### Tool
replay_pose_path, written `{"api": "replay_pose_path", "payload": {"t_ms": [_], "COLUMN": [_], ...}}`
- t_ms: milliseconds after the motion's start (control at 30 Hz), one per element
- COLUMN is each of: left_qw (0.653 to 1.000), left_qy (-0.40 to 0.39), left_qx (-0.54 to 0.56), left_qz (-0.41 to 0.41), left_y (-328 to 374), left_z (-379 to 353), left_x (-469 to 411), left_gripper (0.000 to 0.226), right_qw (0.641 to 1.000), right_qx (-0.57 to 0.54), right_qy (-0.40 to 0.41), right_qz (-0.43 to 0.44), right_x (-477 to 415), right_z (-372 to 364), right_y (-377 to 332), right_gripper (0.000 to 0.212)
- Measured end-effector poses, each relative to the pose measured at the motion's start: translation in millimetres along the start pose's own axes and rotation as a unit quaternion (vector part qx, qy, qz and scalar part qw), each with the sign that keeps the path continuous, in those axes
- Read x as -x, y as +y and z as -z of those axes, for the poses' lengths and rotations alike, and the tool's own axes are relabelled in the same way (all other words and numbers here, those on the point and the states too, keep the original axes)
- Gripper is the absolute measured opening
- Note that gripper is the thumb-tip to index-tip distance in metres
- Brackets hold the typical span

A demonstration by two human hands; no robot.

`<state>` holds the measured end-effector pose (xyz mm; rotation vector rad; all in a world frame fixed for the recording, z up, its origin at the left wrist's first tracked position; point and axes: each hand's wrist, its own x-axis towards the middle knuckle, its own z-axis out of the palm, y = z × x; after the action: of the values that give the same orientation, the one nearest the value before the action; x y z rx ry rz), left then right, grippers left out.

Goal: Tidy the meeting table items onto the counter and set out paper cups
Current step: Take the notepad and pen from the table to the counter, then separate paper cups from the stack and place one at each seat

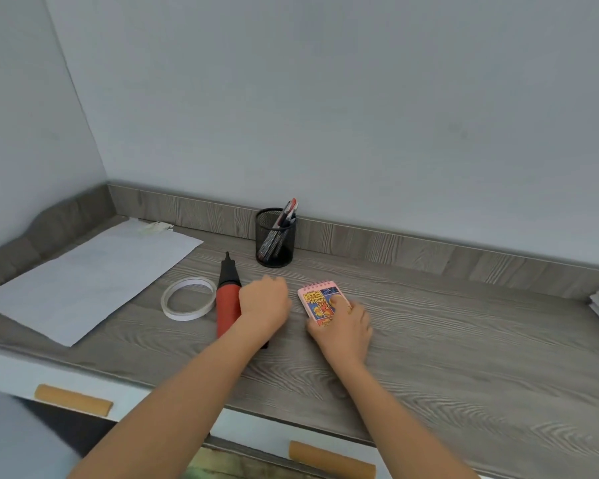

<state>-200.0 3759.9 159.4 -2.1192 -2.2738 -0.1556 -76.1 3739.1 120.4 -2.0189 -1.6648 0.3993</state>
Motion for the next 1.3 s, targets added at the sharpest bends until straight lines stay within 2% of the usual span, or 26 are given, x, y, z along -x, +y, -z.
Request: {"api": "replay_pose_path", "payload": {"t_ms": [100,167,300,400,467,533,667,833,967,1067,1133,1233,1300], "left_qw": [0.998,0.99,0.953,0.924,0.897,0.867,0.789,0.666,0.557,0.505,0.506,0.555,0.584], "left_qy": [0.052,0.124,0.234,0.226,0.225,0.206,0.157,0.137,0.137,0.153,0.156,0.165,0.182], "left_qx": [0.016,0.061,0.158,0.196,0.2,0.197,0.187,0.224,0.248,0.255,0.266,0.268,0.254], "left_qz": [0.011,0.02,0.108,0.238,0.325,0.408,0.564,0.699,0.781,0.81,0.806,0.77,0.749], "left_y": [-5.8,-16.7,-50.1,-79.7,-95.6,-104.7,-94.3,-26.0,33.6,55.4,58.2,56.7,57.1], "left_z": [11.5,17.1,15.9,-0.7,-20.1,-39.6,-64.9,-96.7,-106.9,-109.2,-111.8,-108.9,-100.8], "left_x": [12.1,27.5,81.5,133.1,176.1,223.5,323.9,441.8,519.9,554.7,564.1,574.5,590.3], "left_gripper": [0.034,0.037,0.054,0.054,0.039,0.035,0.035,0.036,0.035,0.034,0.033,0.033,0.033], "right_qw": [1.0,0.999,0.99,0.942,0.898,0.862,0.812,0.736,0.65,0.608,0.606,0.629,0.632], "right_qx": [-0.029,-0.041,-0.09,-0.213,-0.265,-0.255,-0.152,-0.108,0.001,0.039,0.064,0.034,0.017], "right_qy": [-0.002,0.013,0.057,0.063,0.001,-0.087,-0.211,-0.376,-0.439,-0.449,-0.485,-0.492,-0.491], "right_qz": [-0.006,0.0,0.096,0.251,0.352,0.429,0.522,0.553,0.621,0.653,0.627,0.601,0.6], "right_x": [0.3,4.1,27.0,65.0,97.5,126.4,166.0,224.8,276.8,295.0,301.8,326.6,357.1], "right_z": [1.2,4.1,7.7,0.4,-11.8,-27.3,-55.1,-75.0,-66.4,-57.6,-56.0,-50.4,-41.9], "right_y": [1.6,1.4,-7.5,-23.2,-28.5,-25.5,-2.4,45.6,85.4,105.9,108.8,107.5,106.8], "right_gripper": [0.066,0.063,0.055,0.044,0.039,0.037,0.041,0.049,0.049,0.058,0.063,0.051,0.043]}}
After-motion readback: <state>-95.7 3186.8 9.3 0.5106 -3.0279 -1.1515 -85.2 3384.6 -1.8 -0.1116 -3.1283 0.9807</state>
